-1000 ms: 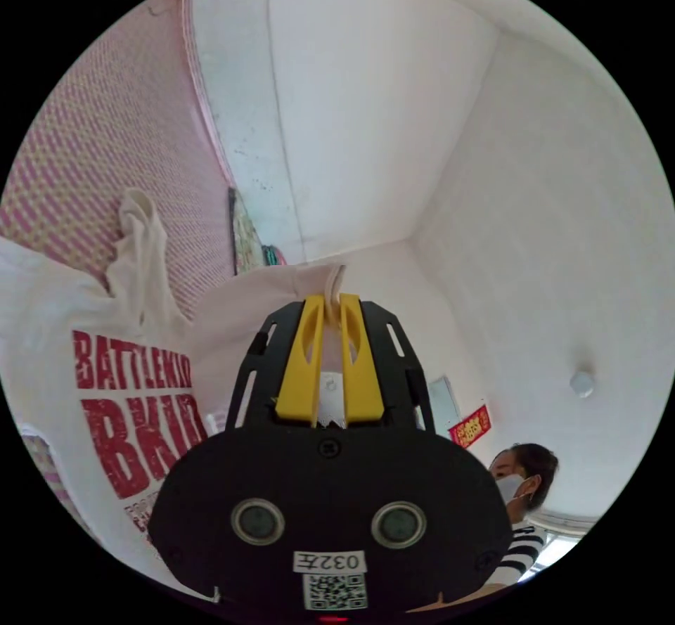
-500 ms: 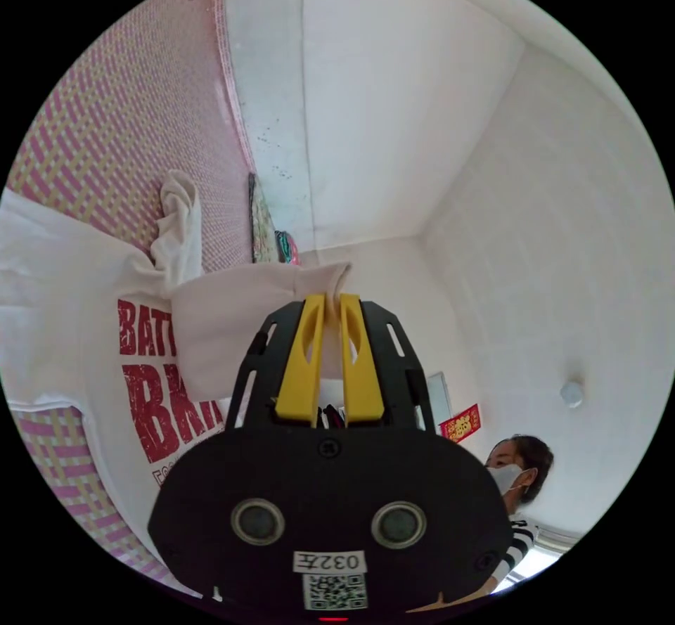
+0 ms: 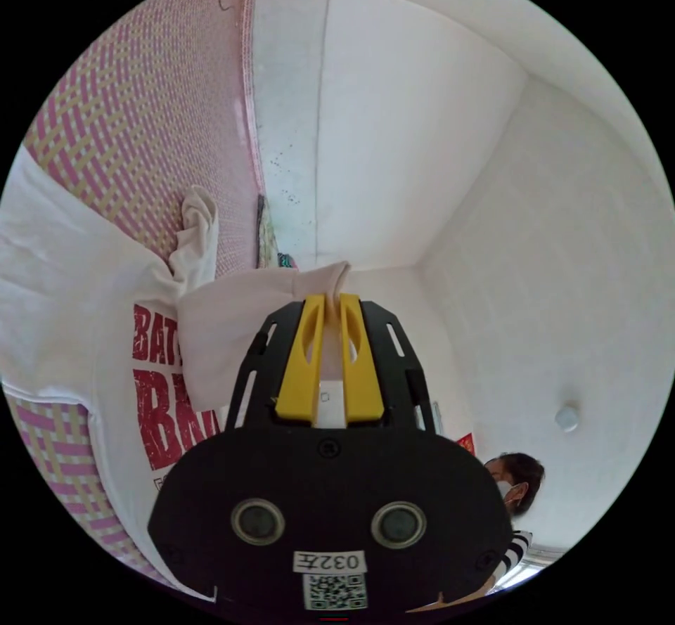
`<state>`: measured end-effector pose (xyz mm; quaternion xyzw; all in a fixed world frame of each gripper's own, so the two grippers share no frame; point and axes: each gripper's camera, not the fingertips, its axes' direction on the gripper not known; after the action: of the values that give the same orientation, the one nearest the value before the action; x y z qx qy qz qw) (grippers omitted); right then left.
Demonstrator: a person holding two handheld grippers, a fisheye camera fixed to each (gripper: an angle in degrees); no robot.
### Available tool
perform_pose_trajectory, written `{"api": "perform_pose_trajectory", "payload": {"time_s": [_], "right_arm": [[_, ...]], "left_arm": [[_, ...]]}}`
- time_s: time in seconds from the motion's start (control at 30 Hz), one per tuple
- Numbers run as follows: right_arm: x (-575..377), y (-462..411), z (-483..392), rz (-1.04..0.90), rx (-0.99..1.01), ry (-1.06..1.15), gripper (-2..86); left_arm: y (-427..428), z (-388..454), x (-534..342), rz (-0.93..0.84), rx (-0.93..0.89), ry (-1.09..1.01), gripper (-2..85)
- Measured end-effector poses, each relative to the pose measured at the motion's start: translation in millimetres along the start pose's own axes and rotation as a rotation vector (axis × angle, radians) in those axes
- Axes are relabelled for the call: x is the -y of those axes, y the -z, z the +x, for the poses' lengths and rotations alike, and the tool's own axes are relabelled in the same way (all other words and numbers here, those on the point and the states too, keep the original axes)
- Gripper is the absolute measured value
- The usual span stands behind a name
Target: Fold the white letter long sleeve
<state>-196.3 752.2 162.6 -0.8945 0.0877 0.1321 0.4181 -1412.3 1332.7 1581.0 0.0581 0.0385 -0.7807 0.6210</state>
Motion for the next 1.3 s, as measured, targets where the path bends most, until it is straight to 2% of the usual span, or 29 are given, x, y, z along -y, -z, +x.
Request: {"api": "perform_pose_trajectory", "payload": {"time_s": [0.1, 0.23, 0.37, 0.53, 0.63, 0.77, 0.9, 1.0, 1.1, 1.23, 1.3], "right_arm": [[-8, 36, 19, 0.1, 0.133, -0.048, 0.3], [-26, 62, 62, 0.239, 0.22, -0.186, -0.8], [-20, 44, 96, 0.161, 0.212, -0.22, -1.0], [-2, 29, 113, 0.044, 0.268, -0.185, -1.0], [0, 54, 123, 0.113, 0.315, -0.174, -0.8], [2, 89, 156, 0.236, 0.385, -0.208, -0.7], [20, 103, 187, 0.228, 0.398, -0.183, -0.7], [40, 108, 204, 0.206, 0.424, -0.154, -0.7], [64, 110, 214, 0.169, 0.437, -0.111, -0.7], [93, 113, 218, 0.125, 0.446, -0.066, -0.6], [111, 120, 216, 0.128, 0.452, -0.054, -0.6]], "left_arm": [[-12, 5, -2, -0.063, 0.027, -0.021, -0.4], [-27, 11, -9, -0.125, 0.04, -0.061, -0.4], [-55, 25, -21, -0.244, 0.043, -0.155, -0.5], [-98, 45, -45, -0.437, 0.161, -0.256, -0.6], [-127, 64, -66, -0.546, 0.251, -0.36, -0.7], [-193, 100, -140, -0.836, 0.317, -0.57, -0.7], [-258, 88, -255, -1.132, 0.475, -0.736, -0.7], [-281, 29, -306, -1.205, 0.521, -0.595, -1.0], [-279, -34, -333, -1.142, 0.494, -0.398, -1.2], [-265, -76, -354, -1.066, 0.518, -0.327, -1.3], [-251, -86, -360, -1.027, 0.469, -0.303, -1.3]]}}
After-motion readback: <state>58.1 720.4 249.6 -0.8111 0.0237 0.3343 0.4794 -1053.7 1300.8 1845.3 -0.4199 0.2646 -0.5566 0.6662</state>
